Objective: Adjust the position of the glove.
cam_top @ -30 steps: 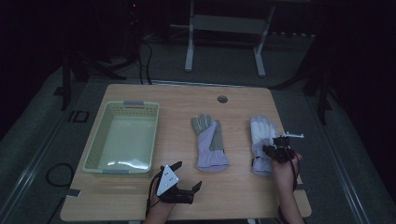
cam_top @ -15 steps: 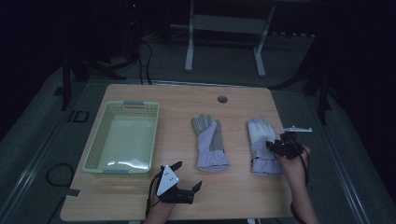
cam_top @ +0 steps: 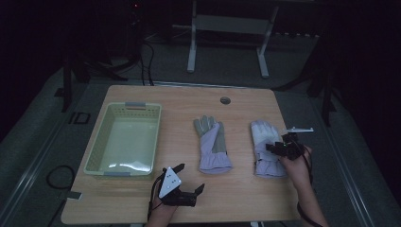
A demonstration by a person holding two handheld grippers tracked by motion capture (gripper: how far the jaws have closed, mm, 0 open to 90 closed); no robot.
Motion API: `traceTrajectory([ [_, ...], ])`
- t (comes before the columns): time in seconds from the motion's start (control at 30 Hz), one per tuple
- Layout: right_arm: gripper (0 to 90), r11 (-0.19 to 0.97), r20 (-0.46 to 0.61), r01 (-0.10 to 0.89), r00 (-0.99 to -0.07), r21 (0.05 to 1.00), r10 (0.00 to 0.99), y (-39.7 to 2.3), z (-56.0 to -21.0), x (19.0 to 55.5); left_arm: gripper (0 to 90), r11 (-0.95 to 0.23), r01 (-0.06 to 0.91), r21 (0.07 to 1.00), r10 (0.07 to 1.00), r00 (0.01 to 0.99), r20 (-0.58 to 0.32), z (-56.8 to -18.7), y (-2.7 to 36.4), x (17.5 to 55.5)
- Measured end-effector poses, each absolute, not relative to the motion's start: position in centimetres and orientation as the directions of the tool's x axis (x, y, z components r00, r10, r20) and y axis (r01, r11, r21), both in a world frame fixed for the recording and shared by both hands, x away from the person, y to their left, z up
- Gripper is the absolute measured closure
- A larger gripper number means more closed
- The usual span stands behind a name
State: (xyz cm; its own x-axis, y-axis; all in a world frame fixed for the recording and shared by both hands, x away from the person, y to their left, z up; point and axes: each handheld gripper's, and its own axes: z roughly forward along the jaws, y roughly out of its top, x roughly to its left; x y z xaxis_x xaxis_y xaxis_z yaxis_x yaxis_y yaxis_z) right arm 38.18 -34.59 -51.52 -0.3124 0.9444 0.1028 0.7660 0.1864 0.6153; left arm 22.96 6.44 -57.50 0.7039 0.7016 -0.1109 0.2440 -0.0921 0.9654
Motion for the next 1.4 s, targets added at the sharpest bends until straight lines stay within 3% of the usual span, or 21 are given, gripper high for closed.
traceTrajectory([
  [0.2,53.4,0.247,0.055,0.758,-0.348,0.604,0.936,-34.3,-53.2,38.5,1.1,-0.088,0.245,0.965,0.700,0.705,-0.115,-57.5,6.5,23.0],
  [0.3,53.0,0.324,-0.001,0.720,-0.410,0.614,0.912,-34.1,-53.4,38.3,1.1,-0.088,0.244,0.966,0.700,0.705,-0.115,-57.5,6.5,22.9],
  [0.57,38.9,0.265,0.052,0.707,-0.392,0.655,0.918,-34.1,-54.0,37.6,1.1,-0.091,0.248,0.964,0.702,0.703,-0.115,-57.5,6.5,23.0],
  [0.63,44.6,0.260,0.048,0.707,-0.384,0.658,0.922,-34.1,-54.1,37.6,1.1,-0.092,0.248,0.964,0.702,0.703,-0.114,-57.5,6.5,23.0],
  [0.73,62.6,0.240,0.067,0.718,-0.371,0.654,0.926,-34.4,-53.8,37.6,1.1,-0.092,0.248,0.964,0.702,0.703,-0.114,-57.5,6.5,23.0],
  [0.97,75.8,0.214,0.083,0.716,-0.355,0.665,0.931,-34.2,-53.7,37.1,1.1,-0.095,0.247,0.964,0.703,0.702,-0.111,-57.5,6.4,23.0],
  [1.4,79.5,0.177,0.107,0.713,-0.334,0.679,0.936,-34.8,-49.2,36.6,1.1,-0.098,0.246,0.964,0.704,0.702,-0.108,-57.5,6.4,22.9],
])
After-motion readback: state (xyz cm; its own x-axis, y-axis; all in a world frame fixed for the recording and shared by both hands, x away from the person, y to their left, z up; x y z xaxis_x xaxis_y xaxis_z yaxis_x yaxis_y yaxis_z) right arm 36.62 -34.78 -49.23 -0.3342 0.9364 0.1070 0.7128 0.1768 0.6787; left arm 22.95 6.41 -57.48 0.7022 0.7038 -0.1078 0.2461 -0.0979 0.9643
